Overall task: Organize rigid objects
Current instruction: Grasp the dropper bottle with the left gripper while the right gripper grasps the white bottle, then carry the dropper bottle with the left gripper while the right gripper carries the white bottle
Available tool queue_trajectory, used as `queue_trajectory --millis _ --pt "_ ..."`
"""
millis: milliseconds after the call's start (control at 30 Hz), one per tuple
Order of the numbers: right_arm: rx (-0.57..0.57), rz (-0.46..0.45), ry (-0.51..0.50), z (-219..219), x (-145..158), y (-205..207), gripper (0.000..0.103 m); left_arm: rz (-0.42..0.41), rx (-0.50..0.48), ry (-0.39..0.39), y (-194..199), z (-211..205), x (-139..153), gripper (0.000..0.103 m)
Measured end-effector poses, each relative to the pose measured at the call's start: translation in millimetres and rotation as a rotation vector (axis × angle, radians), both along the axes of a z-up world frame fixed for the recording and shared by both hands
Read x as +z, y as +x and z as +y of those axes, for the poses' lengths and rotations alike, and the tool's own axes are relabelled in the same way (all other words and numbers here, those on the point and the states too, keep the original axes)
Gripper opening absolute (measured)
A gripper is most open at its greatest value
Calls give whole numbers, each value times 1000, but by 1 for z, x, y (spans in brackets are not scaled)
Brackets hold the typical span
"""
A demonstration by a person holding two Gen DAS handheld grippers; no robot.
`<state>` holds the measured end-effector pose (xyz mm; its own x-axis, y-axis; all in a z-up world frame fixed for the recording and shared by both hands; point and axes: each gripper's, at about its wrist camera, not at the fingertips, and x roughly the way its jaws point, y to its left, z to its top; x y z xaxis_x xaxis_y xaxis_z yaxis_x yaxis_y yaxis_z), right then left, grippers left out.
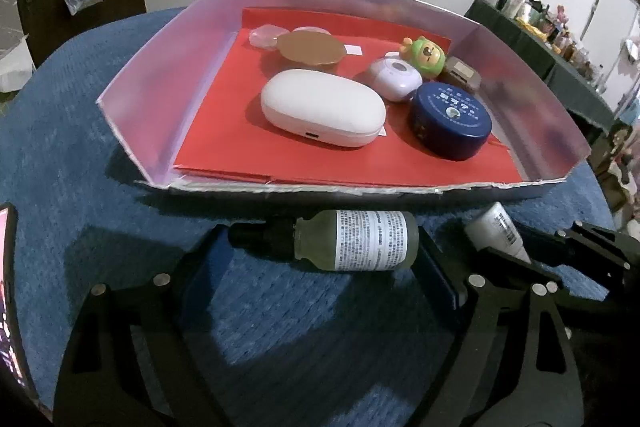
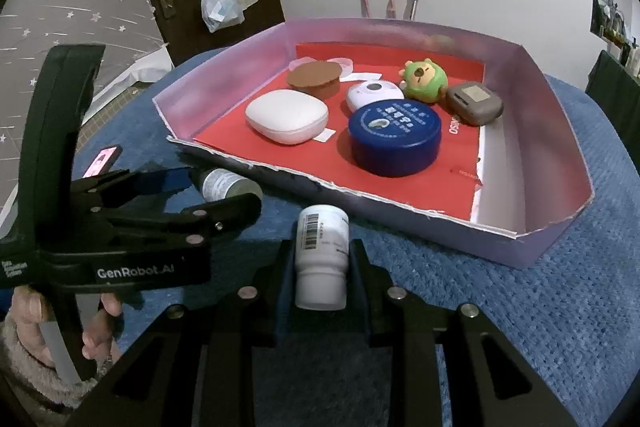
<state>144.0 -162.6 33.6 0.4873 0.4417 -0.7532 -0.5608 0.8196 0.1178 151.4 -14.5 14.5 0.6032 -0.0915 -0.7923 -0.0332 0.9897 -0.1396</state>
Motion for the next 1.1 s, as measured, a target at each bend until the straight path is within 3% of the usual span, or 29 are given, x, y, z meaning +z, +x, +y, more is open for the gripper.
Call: queue_trajectory --millis 267,700,900,1100 --pt "31 -18 11 7 17 -14 29 -10 -43 -43 -19 7 11 86" --pt "48 -26 114 3 66 -7 29 -129 -129 -49 -20 7 68 86" --pt "26 38 118 0 65 25 29 -71 -146 -78 13 12 66 86" --pt "32 135 101 8 52 55 29 20 -150 -38 43 13 51 86"
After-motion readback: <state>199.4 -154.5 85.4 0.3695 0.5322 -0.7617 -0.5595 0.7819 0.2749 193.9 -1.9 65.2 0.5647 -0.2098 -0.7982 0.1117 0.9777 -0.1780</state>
